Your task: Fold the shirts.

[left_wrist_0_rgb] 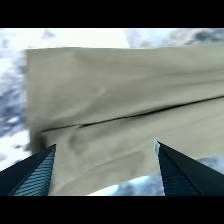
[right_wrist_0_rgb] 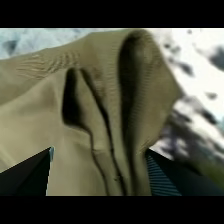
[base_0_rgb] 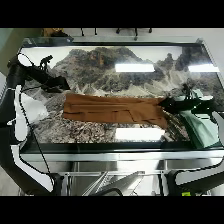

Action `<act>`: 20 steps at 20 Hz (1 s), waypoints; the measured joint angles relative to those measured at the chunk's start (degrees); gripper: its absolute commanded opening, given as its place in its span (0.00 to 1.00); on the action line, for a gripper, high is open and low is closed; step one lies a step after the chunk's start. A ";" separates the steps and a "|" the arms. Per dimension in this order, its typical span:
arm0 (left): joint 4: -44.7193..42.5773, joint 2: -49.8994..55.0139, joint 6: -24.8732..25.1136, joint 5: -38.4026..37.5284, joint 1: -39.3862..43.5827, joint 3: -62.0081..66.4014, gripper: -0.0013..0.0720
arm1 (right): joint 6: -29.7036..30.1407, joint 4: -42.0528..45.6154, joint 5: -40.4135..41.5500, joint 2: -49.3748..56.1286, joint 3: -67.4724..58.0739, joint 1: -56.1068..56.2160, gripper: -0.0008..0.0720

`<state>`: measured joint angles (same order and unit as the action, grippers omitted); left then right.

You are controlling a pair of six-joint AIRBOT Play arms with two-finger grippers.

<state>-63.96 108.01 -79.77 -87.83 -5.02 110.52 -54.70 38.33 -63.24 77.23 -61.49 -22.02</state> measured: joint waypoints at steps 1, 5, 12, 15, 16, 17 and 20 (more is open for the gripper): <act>1.55 0.04 -0.04 -0.02 0.28 0.11 0.97 | 0.24 -0.31 -0.31 0.70 -0.02 0.37 0.84; 6.25 0.17 -0.22 0.39 3.45 0.33 0.51 | 0.81 1.25 -0.24 2.64 0.13 2.58 0.06; 8.20 4.28 -0.22 2.62 16.98 0.37 0.04 | 2.05 3.48 -2.36 -1.66 -2.56 4.07 0.04; 8.55 8.70 -0.22 6.05 25.75 0.39 0.04 | 0.26 2.25 -8.39 -6.64 -8.52 4.22 0.04; 8.55 10.19 -0.24 7.87 28.70 0.39 0.04 | -0.44 2.03 -10.25 -8.11 -10.97 4.20 0.04; 8.57 11.52 -0.44 9.92 31.36 0.48 0.04 | -1.44 1.79 -12.87 -9.49 -13.75 4.17 0.04; 9.20 15.30 -1.84 16.96 38.40 2.43 0.04 | -4.09 1.68 -19.41 -12.26 -21.51 4.22 0.04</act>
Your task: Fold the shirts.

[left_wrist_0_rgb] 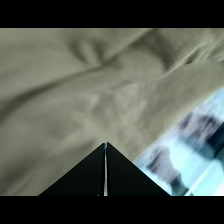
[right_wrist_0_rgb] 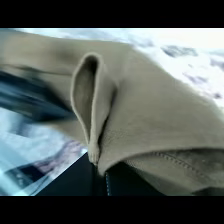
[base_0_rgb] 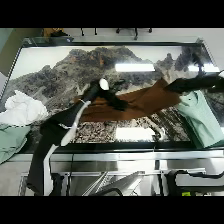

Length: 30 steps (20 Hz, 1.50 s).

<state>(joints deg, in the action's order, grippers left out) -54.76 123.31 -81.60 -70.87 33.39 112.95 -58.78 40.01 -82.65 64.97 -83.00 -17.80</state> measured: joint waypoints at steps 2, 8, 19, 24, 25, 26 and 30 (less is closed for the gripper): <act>1.84 2.12 -0.74 4.24 3.34 2.38 0.04 | -1.73 0.02 -3.13 -0.96 -4.50 0.00 0.04; 8.00 -0.13 -1.11 7.67 3.89 3.52 0.04 | -4.92 -0.02 -7.89 -1.70 -9.29 0.37 0.04; 9.88 -29.57 2.08 -13.18 -23.61 0.09 0.04 | -11.21 -0.52 10.71 6.27 -9.94 29.22 0.05; 9.86 -39.65 6.71 -11.06 -30.25 -11.26 0.04 | -5.77 -2.51 41.05 19.76 -9.94 54.07 0.67; 9.86 -40.94 7.37 -10.54 -30.91 -13.49 0.04 | -4.52 -2.54 45.90 21.92 -9.94 56.76 0.67; 9.88 -42.10 8.09 -10.16 -31.47 -15.65 0.04 | -3.48 -2.58 49.35 23.58 -9.94 58.64 0.67; 9.88 -45.51 9.99 -8.94 -32.98 -21.90 0.04 | -1.92 -2.60 51.25 23.80 -9.99 58.21 0.67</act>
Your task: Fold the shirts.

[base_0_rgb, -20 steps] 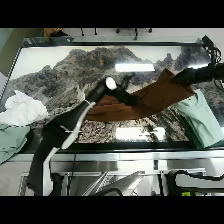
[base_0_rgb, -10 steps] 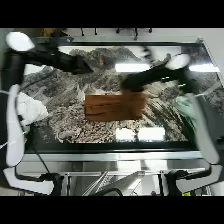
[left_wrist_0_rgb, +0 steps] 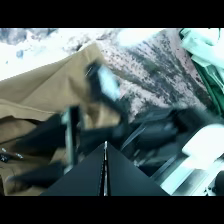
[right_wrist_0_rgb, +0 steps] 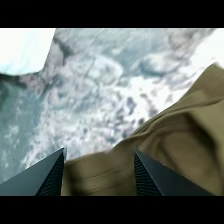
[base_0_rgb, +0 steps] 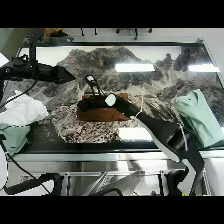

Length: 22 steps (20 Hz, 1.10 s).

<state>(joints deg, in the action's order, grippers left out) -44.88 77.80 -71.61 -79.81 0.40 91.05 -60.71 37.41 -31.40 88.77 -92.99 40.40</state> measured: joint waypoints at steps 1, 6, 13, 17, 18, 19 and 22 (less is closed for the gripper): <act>0.00 -0.59 0.28 0.17 -0.17 -0.81 0.04 | 0.22 0.02 -1.75 -1.22 -0.02 -1.64 0.67; 0.09 -3.10 1.01 0.37 -0.57 -2.47 0.04 | -7.48 8.00 -18.64 -9.44 -0.07 -17.03 0.80; -0.04 -4.52 1.25 -1.62 -0.61 -2.84 0.04 | -14.75 18.16 -37.07 -12.94 9.90 -35.21 0.89; -0.04 -4.63 1.27 -2.19 -0.61 -2.84 0.04 | -12.17 13.97 -35.69 -9.18 15.98 -36.09 0.89; -0.04 -4.63 1.31 -2.32 -0.61 -2.84 0.04 | -11.21 12.33 -35.19 -8.02 16.61 -35.74 0.89; -0.04 -4.63 1.38 -2.32 -0.61 -2.84 0.04 | -10.05 10.36 -34.42 -6.82 17.11 -35.21 0.89; -0.04 -4.63 1.38 -2.29 -0.61 -2.84 0.04 | -7.06 3.96 -32.28 -4.22 17.73 -33.29 0.89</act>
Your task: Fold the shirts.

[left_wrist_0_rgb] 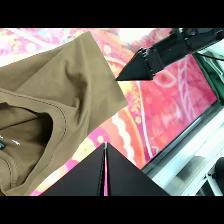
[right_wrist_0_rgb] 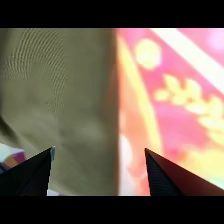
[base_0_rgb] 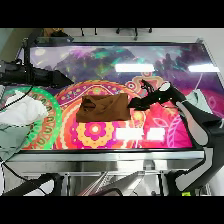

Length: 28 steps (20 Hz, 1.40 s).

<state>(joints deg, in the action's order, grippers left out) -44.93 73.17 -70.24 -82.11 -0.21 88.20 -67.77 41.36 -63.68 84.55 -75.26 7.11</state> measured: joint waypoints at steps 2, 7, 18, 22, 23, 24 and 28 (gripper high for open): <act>-0.02 0.00 0.00 0.04 0.00 0.00 0.04 | 1.68 -2.95 1.64 1.09 0.24 1.20 0.88; -0.02 0.00 -0.07 0.22 0.00 0.00 0.04 | 8.11 -11.34 4.22 2.19 0.37 3.58 0.04; -0.02 0.00 -0.13 -1.75 0.00 0.00 0.04 | -3.74 -19.37 -3.13 -18.29 -14.12 -18.08 0.04; -0.02 0.00 -0.13 -2.51 0.00 -0.02 0.04 | -12.09 -19.39 -4.26 -21.92 -15.56 -35.17 0.04; -0.02 0.00 -0.11 -2.56 0.00 -0.02 0.04 | -13.60 -19.39 -5.31 -22.16 -15.74 -39.36 0.04; -0.02 0.00 -0.11 -2.60 0.00 -0.02 0.04 | -14.78 -19.39 -5.88 -22.23 -15.85 -42.99 0.04; -0.04 0.00 0.00 -2.80 0.00 -0.02 0.04 | -17.86 -19.17 -9.38 -21.73 -16.02 -52.52 0.04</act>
<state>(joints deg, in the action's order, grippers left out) -44.97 73.17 -70.24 -84.90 -0.21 88.18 -85.62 22.20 -73.06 62.83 -91.29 -45.41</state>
